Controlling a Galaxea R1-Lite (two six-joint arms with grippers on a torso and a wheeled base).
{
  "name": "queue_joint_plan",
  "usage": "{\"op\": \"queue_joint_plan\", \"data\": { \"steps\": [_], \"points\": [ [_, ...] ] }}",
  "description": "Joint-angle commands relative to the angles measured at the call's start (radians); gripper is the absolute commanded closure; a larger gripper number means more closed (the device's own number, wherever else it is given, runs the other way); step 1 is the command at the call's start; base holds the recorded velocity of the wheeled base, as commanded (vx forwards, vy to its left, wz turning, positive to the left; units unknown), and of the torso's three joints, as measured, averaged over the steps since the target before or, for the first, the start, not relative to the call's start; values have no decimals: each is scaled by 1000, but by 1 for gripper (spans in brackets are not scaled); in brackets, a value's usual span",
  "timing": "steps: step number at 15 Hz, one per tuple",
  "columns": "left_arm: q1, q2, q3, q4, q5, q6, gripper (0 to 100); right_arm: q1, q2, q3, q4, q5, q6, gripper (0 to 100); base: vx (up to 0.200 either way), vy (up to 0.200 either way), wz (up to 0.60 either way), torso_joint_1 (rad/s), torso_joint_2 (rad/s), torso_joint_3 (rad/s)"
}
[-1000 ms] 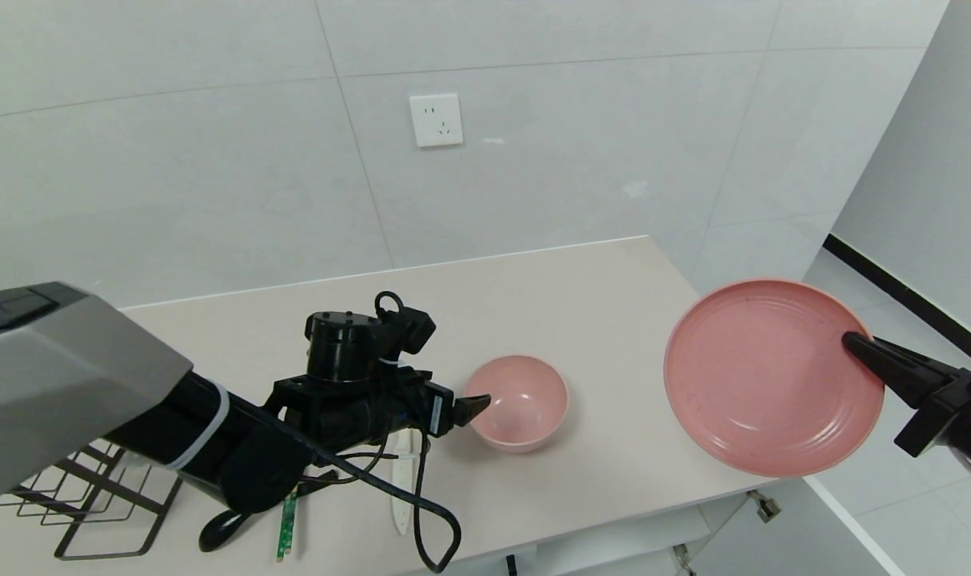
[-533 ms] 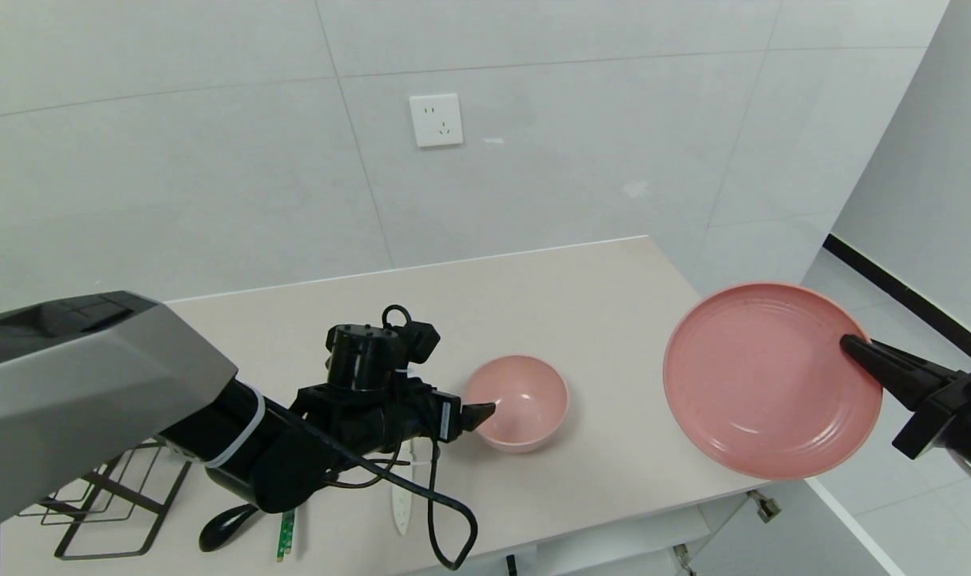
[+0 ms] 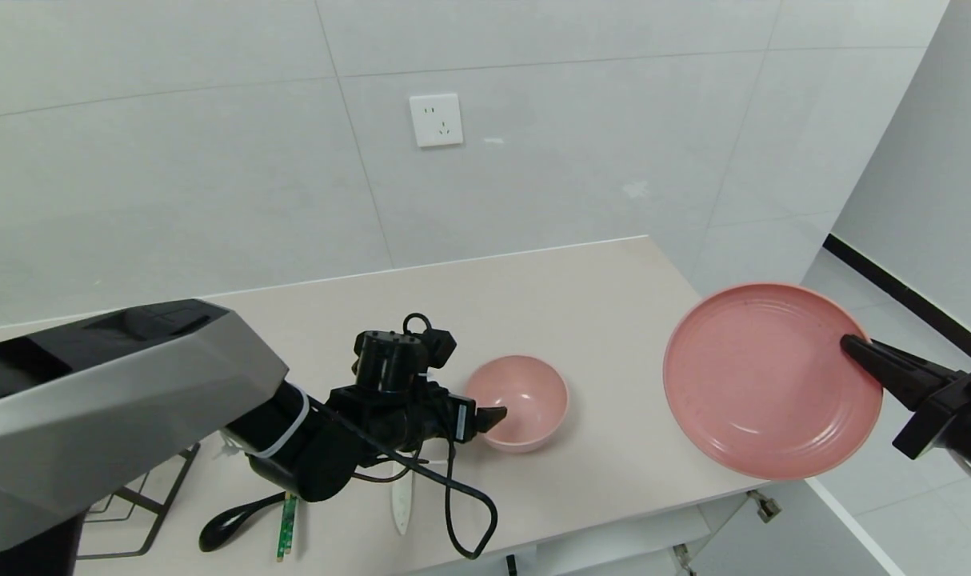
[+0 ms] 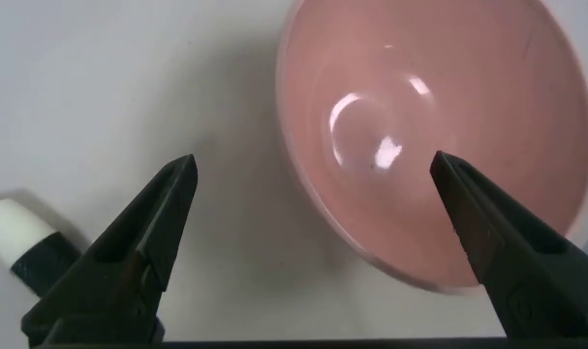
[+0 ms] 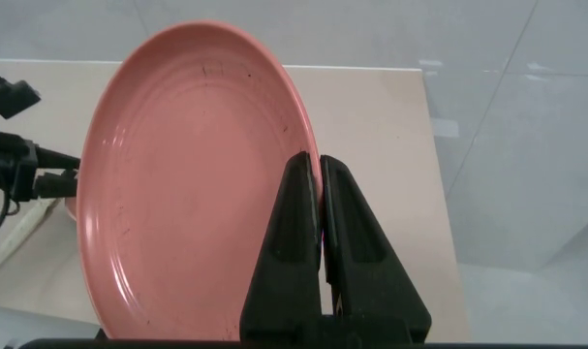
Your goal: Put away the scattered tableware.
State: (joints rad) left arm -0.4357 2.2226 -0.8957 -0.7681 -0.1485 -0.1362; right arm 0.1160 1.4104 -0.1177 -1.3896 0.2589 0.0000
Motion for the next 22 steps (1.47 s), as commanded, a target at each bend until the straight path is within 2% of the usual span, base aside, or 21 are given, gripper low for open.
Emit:
{"op": "queue_joint_plan", "data": {
  "steps": [1, 3, 4, 8, 12, 15, 18, 22],
  "points": [
    [-1, 48, -19, -4, 0, 0, 0, 1, 1, 0, 0, 0, 0, 100, 0, 0, 0, 0, 0, 0],
    [-1, 60, 1, -5, -2, 0, 0, 1, 1, 0, 0, 0, 0, 100, 0, 0, 0, 0, 0, 0],
    [-1, 62, 3, -5, -3, 0, 100, 1, 1, 0, 0, 0, 0, 100, 0, 0, 0, 0, 0, 0],
    [-5, 23, 3, -16, -13, 1, 100, 1, 2, 0, -3, 0, 0, 100, 0, 0, 0, 0, 0, 0],
    [-3, -115, 11, -117, -5, 4, 100, 1, 5, 1, -3, 2, 0, 100, 0, 0, 0, 0, 0, 0],
    [-3, -241, 54, -117, 12, 18, 100, 1, 7, 1, -3, 2, 0, 100, 0, 0, 0, 0, 0, 0],
    [-3, -316, 98, -119, 15, 52, 100, 1, 9, 1, -3, 0, 0, 100, 0, 0, 0, 0, 0, 0],
    [-3, -374, 121, -119, 15, 53, 100, 1, 9, 3, -3, 2, 0, 100, 0, 0, 0, 0, 0, 0]
  ]
}}
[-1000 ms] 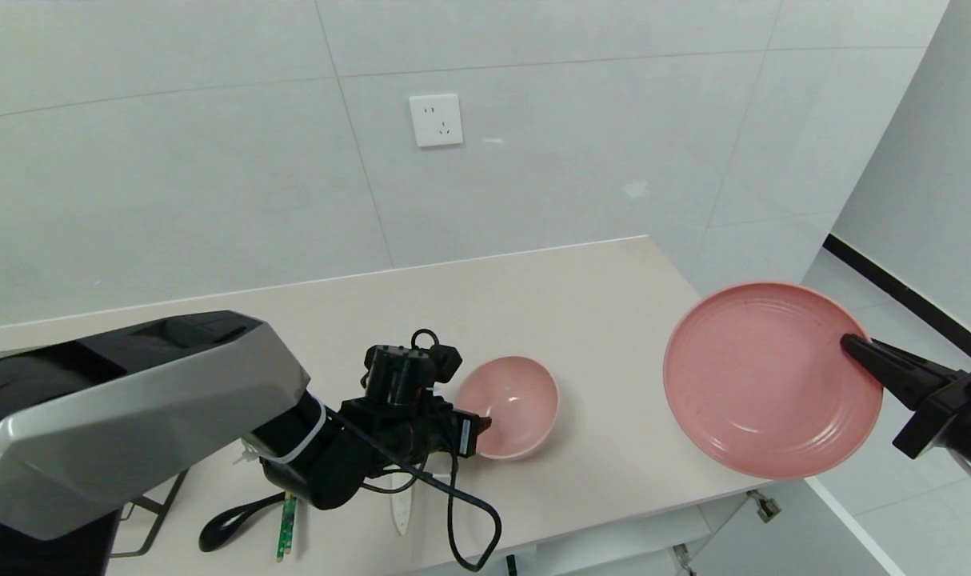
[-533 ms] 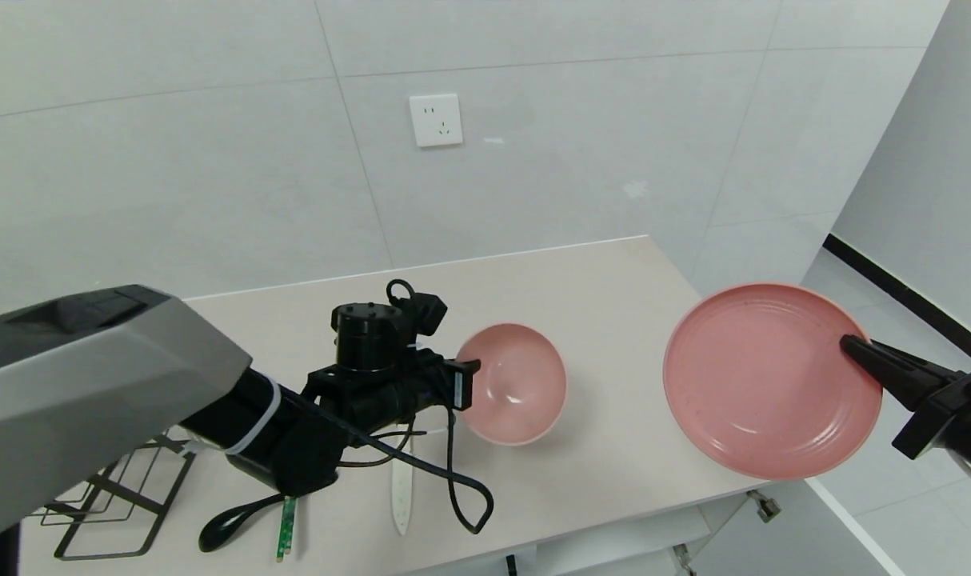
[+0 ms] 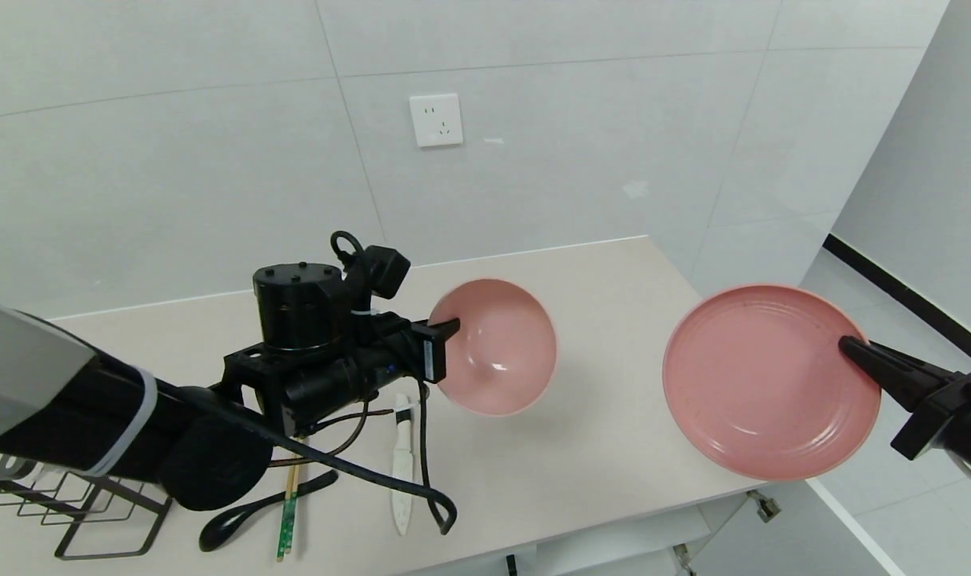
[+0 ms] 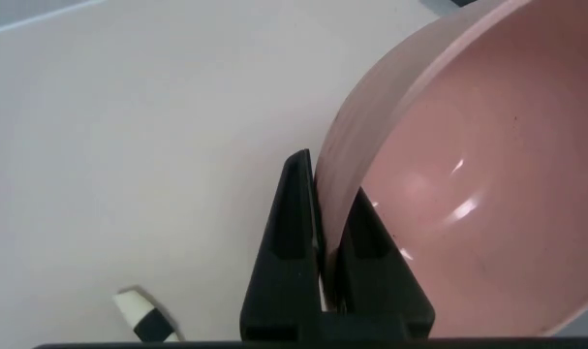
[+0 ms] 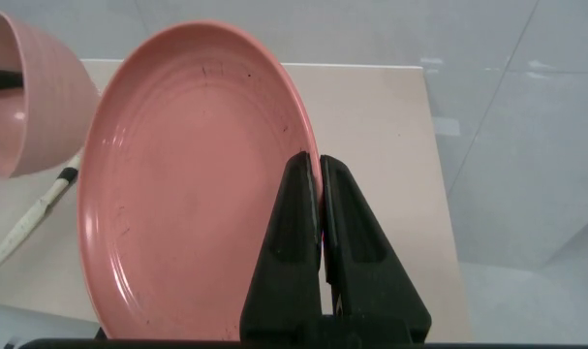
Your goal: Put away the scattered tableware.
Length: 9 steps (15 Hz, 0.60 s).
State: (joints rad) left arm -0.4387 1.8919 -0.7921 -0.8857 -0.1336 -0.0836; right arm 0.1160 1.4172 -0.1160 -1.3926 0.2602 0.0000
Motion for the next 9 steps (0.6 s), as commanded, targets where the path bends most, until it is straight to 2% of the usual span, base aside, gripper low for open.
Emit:
{"op": "queue_joint_plan", "data": {
  "steps": [1, 3, 6, 7, 9],
  "points": [
    [0, -65, 39, -1, 0, 1, 100, 1, 0, -1, 0, 1, 0, 100, 0, 0, 0, 0, 0, 0],
    [0, -125, 103, -1, -1, 2, 100, 1, -3, 9, 0, -1, 0, 100, 0, 0, 0, 0, 0, 0],
    [-2, -300, 255, 4, -8, 58, 100, 1, -21, 13, 0, -1, 2, 100, 0, 0, 0, 0, 0, 0],
    [-3, -350, 297, 4, -8, 62, 100, 1, -24, 9, 0, 1, 2, 100, 0, 0, 0, 0, 0, 0],
    [-5, -399, 321, 4, -9, 65, 100, -2, -50, -4, 0, 1, 3, 100, 0, 0, 0, 0, 0, 0]
  ]
}}
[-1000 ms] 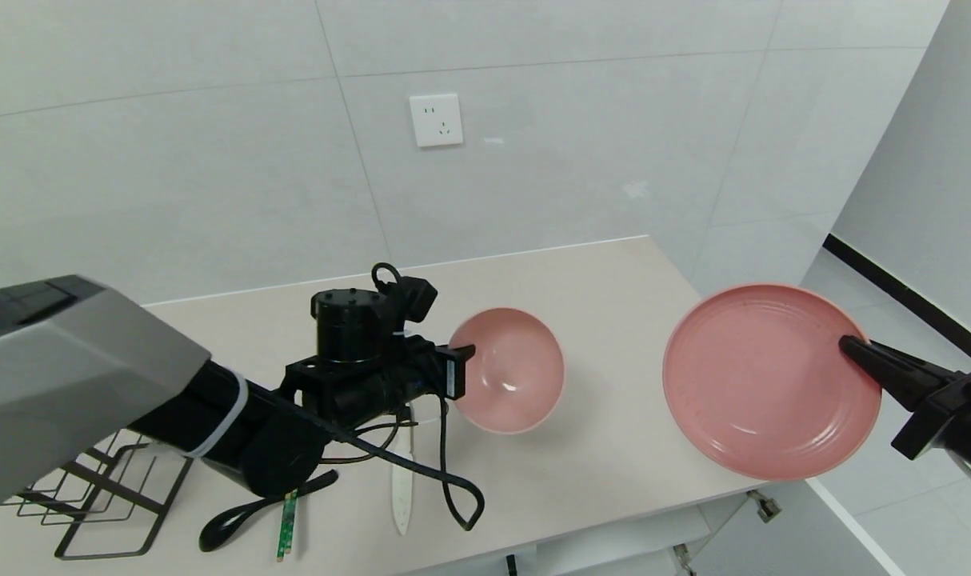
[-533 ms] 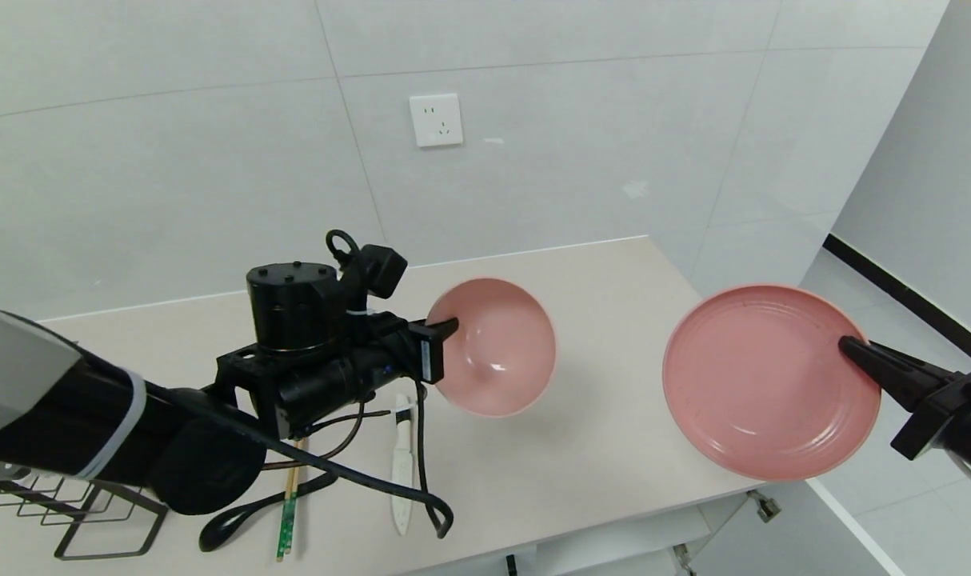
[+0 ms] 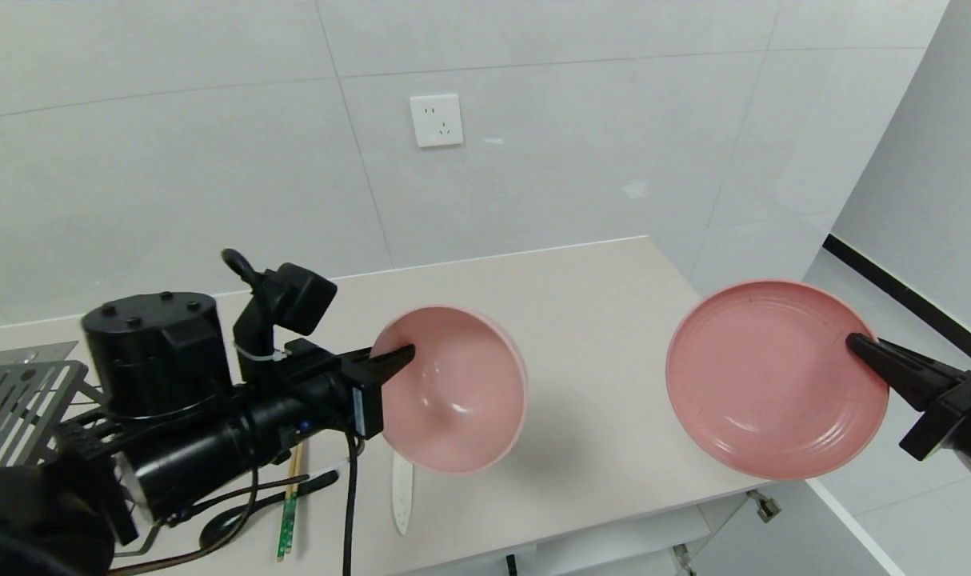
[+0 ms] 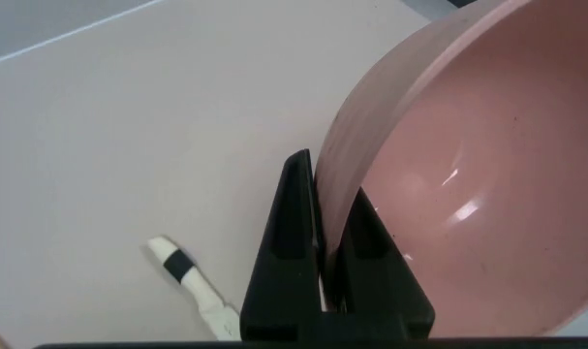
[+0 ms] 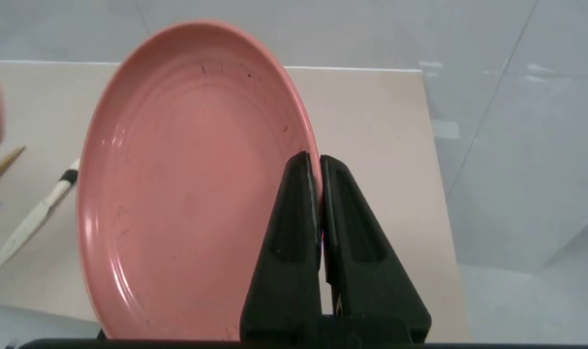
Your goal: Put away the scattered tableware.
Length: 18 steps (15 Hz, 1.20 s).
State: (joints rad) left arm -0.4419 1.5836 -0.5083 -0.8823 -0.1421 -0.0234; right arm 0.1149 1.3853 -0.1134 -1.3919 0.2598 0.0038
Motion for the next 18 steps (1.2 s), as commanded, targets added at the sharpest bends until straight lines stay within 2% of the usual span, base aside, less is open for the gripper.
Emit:
{"op": "queue_joint_plan", "data": {
  "steps": [1, 3, 5, 7, 8, 10, 11, 14, 15, 16, 18],
  "points": [
    [-1, -132, 51, -1, -11, -1, 100, -11, -57, -6, 7, 1, 16, 100, 0, 0, 0, 0, 0, 0],
    [0, -148, 53, -3, -66, -3, 100, -50, -97, -8, 7, 1, 45, 100, 0, 0, 0, 0, 0, 0],
    [0, -145, 71, -4, -68, -3, 100, -55, -94, -6, 1, 7, 54, 100, 0, 0, 0, 0, 0, 0],
    [-14, -149, 126, -37, -97, 28, 100, -44, -38, -6, -47, 7, 64, 100, 0, 0, 0, 0, 0, 0],
    [-23, -137, 175, -121, -140, 49, 100, -44, -6, -5, -102, 6, 91, 100, 0, 0, 0, 0, 0, 0],
    [-26, -113, 229, -276, -148, 43, 100, -43, 21, 8, -176, 4, 186, 100, 0, 0, 0, 0, 0, 0],
    [-24, -117, 234, -279, -126, 23, 100, -41, 14, 14, -179, 6, 222, 100, 0, 0, 0, 0, 0, 0],
    [-43, -125, 234, -270, -68, -158, 100, -43, 1, 15, -179, 1, 231, 100, 0, 0, 0, 0, 0, 0],
    [-49, -136, 225, -259, -66, -194, 100, -43, 11, 15, -179, -8, 228, 100, 0, 0, 0, 0, 0, 0],
    [-57, -157, 232, -251, -22, -196, 100, -41, 15, 15, -179, -14, 208, 100, 0, 0, 0, 0, 0, 0],
    [-103, -165, 292, -256, 142, -213, 100, -27, 26, 17, -179, -14, 140, 100, 0, 0, 0, 0, 0, 0]
  ]
}}
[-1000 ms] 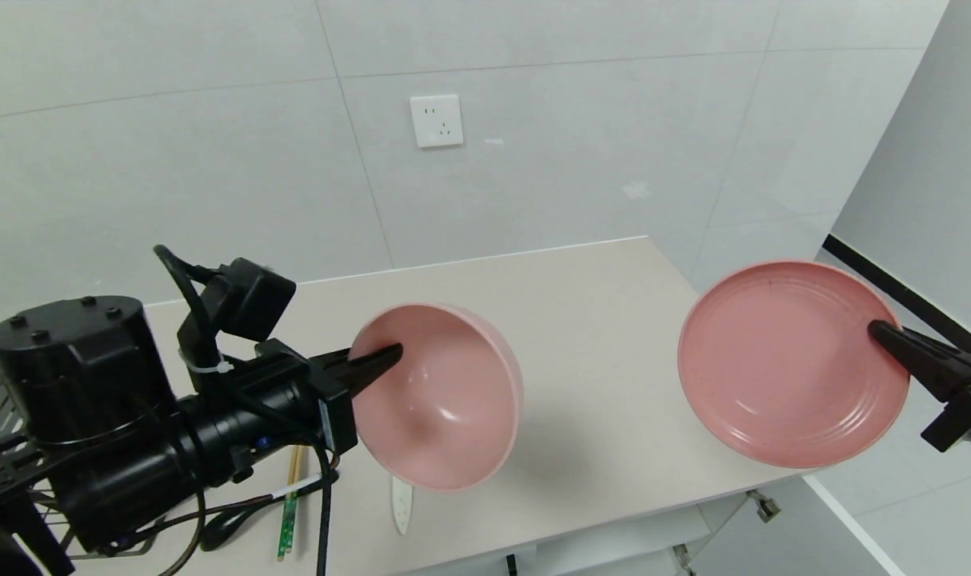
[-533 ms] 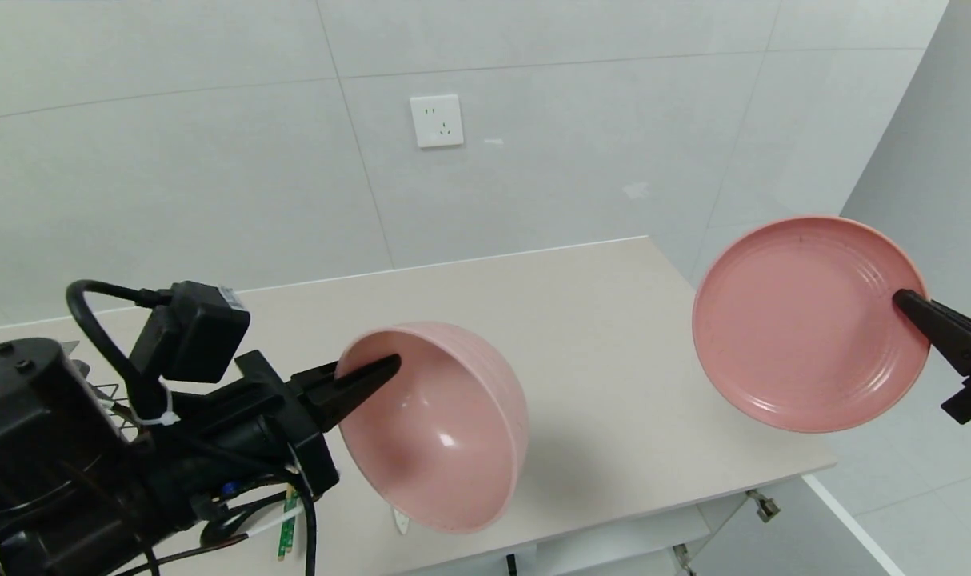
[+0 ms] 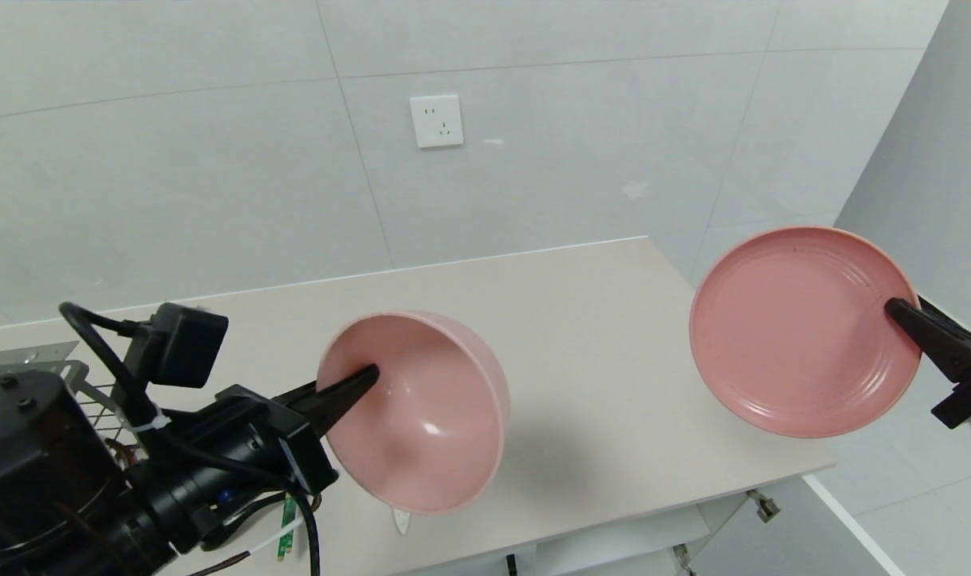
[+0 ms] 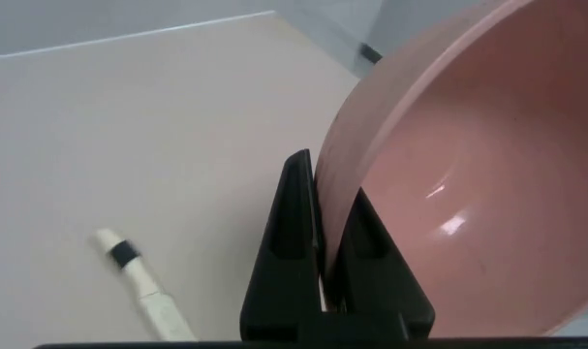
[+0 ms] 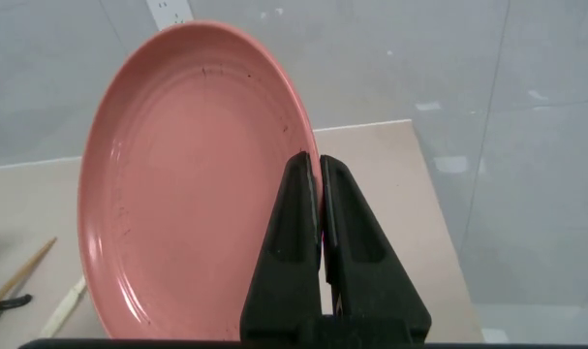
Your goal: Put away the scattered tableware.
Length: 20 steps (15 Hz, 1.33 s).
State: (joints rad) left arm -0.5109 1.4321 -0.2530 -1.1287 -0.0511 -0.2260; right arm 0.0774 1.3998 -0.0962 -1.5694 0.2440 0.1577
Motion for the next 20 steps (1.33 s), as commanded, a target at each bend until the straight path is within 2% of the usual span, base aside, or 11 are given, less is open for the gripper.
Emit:
{"op": "queue_joint_plan", "data": {
  "steps": [1, 2, 8, 9, 10, 12, 15, 20],
  "points": [
    [-49, -13, 50, -34, 114, -18, 100, 19, 13, 3, -1, 0, -41, 100, 0, 0, 0, 0, 0, 0],
    [-54, -12, 57, -79, 160, -19, 100, 38, 15, 6, -1, 0, -47, 100, 0, 0, 0, 0, 0, 0],
    [-54, 5, 172, -333, 160, -7, 100, 56, 48, 9, -1, 0, -69, 100, 0, 0, 0, 0, 0, 0],
    [-54, 31, 176, -361, 162, 34, 100, 56, 53, 12, -1, 0, -69, 100, 0, 0, 0, 0, 0, 0],
    [-54, 47, 179, -365, 163, 53, 100, 56, 54, 12, -1, 0, -69, 100, 0, 0, 0, 0, 0, 0],
    [-52, 146, 198, -428, 168, 60, 100, 56, 47, 12, -1, 1, -69, 100, 0, 0, 0, 0, 0, 0],
    [-46, 185, 207, -442, 186, 63, 100, 56, 42, 12, -1, 0, -69, 100, -200, 0, 0, 6, -1, 1],
    [-48, 157, 219, -442, 185, 71, 100, 59, 33, 16, -1, 1, -69, 100, 0, 0, 0, 0, 0, 0]
  ]
}}
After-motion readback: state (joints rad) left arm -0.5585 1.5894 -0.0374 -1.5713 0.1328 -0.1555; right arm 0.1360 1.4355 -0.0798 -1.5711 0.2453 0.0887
